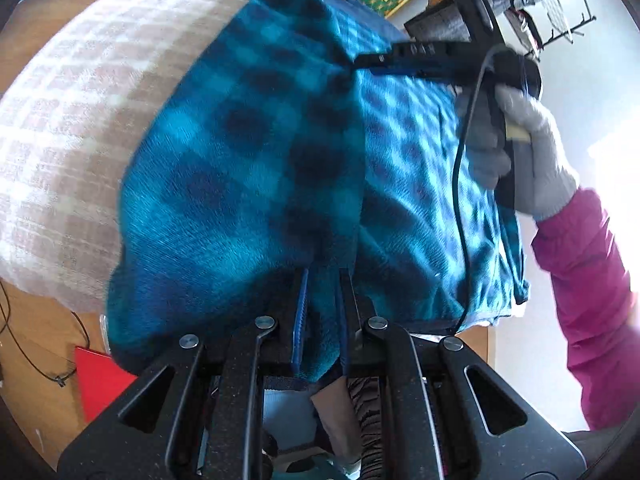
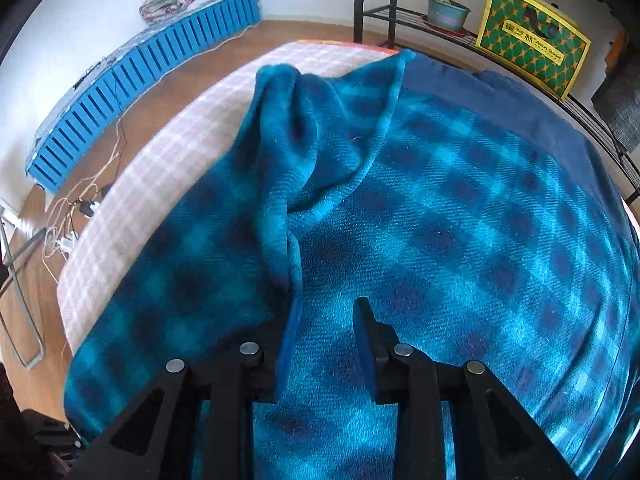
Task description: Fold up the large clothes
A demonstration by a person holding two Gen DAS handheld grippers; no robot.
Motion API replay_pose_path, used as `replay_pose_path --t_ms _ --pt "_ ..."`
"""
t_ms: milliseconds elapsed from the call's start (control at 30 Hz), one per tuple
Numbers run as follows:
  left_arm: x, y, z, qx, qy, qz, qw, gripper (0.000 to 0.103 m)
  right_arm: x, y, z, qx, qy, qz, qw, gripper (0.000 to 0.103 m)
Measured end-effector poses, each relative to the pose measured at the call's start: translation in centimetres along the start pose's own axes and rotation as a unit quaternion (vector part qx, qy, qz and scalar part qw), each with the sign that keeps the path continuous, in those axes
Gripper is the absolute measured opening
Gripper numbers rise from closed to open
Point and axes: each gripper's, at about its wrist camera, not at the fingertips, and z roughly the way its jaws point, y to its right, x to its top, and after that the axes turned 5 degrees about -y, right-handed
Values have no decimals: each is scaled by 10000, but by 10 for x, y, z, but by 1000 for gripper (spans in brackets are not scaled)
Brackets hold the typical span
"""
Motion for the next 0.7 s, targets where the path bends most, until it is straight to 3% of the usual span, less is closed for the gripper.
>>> replay_pose_path --t_ms 33,167,200,267,400,533,700 --pt "1 -1 -16 5 188 1 9998 11 -8 -1 -14 134 93 -28 9999 31" --pt "3 -28 -73 599 956 -215 9934 53 -51 -8 -56 931 329 -45 9951 33" --pt "4 -38 -79 699 1003 -382 9918 56 -62 -13 -61 1095 343 -48 9934 33" --pt "4 -60 -78 749 904 -719 9905 56 -81 -25 -65 1311 338 -89 9908 33" --pt "-2 -84 -52 450 578 -1089 9914 56 -105 -55 -56 1485 231 -215 9884 33" --pt "-5 -90 -27 33 363 -1317 9906 56 -108 -69 -42 1402 155 -187 9898 33" --pt "-7 -96 -14 -330 382 -1536 9868 53 -102 -73 -21 1491 83 69 9888 34"
